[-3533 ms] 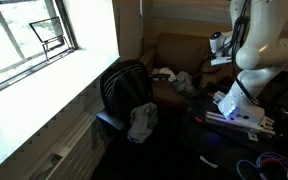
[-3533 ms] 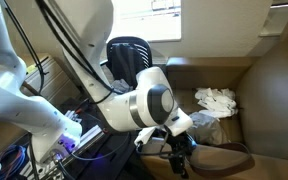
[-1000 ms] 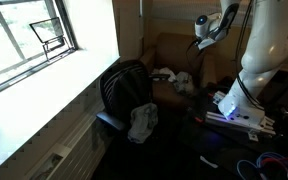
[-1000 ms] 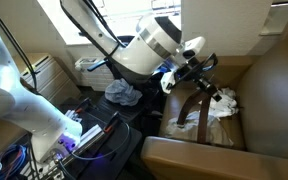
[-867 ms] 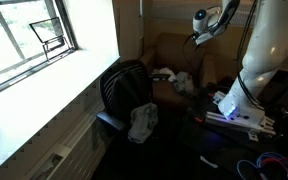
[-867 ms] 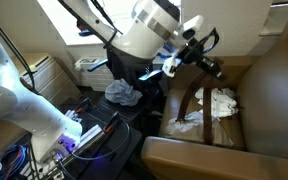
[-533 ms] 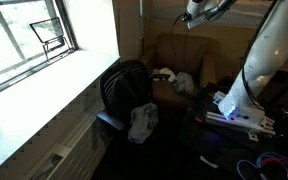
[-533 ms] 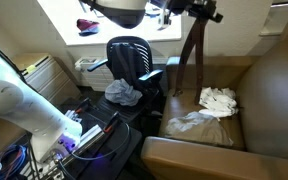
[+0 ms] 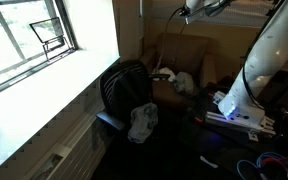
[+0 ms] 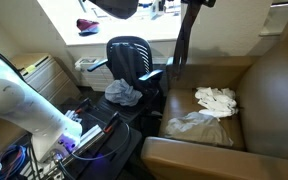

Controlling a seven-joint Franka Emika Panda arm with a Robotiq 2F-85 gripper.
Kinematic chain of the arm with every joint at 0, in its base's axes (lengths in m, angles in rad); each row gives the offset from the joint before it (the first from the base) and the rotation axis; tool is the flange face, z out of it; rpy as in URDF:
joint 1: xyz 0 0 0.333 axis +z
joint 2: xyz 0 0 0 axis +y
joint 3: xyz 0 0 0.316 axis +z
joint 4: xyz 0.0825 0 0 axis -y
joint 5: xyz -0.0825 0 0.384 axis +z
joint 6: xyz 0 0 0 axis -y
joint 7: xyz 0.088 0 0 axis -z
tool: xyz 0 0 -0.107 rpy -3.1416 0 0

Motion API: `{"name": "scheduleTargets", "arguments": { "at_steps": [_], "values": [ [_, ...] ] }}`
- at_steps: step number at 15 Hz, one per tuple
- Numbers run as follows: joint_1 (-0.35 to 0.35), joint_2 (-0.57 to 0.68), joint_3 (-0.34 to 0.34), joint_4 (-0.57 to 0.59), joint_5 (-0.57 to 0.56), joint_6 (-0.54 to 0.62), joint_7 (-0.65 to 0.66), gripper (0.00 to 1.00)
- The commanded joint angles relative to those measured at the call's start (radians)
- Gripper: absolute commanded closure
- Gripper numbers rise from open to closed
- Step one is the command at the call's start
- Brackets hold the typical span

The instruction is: Put the brown belt on top of the black chair

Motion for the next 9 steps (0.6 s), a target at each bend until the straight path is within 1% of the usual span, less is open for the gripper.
{"name": "scheduleTargets", "arguments": {
  "at_steps": [1, 2, 5, 6, 7, 8, 9],
  "values": [
    [0.041, -0.009, 0.040, 0.063, 0.032, 0.053, -0.146, 0.99],
    [0.065, -0.019, 0.063, 0.076, 0.060, 0.036, -0.196, 0.99],
    [0.131, -0.037, 0.128, 0.106, 0.158, 0.038, -0.369, 0.99],
    [0.158, -0.036, 0.154, 0.121, 0.191, 0.050, -0.408, 0.99],
    [0.185, -0.032, 0.180, 0.131, 0.224, 0.075, -0.412, 0.99],
    [0.214, -0.029, 0.206, 0.129, 0.294, 0.092, -0.437, 0.99],
    [0.244, -0.018, 0.233, 0.130, 0.355, 0.102, -0.433, 0.99]
  ]
}}
